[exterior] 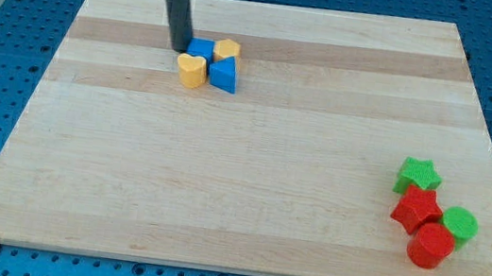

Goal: Move the blue cube to the green star

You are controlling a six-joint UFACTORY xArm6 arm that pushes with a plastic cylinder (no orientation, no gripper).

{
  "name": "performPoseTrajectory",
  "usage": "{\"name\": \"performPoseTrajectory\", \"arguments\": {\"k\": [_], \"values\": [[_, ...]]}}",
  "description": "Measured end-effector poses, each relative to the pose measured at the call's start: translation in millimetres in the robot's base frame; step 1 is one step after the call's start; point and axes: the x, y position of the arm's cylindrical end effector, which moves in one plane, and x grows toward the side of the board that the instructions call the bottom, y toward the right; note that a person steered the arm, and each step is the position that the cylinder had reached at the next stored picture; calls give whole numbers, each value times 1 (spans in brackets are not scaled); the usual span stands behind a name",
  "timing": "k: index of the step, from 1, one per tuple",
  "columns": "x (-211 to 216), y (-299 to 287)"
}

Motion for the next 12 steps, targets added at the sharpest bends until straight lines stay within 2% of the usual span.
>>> {"name": "performPoseTrajectory", "arguments": {"k": [4,5,6,7,8,9,10,12], "values": [[80,169],[95,176],[80,150],[35,114],[16,78],[42,55],[80,58],[83,111]]}}
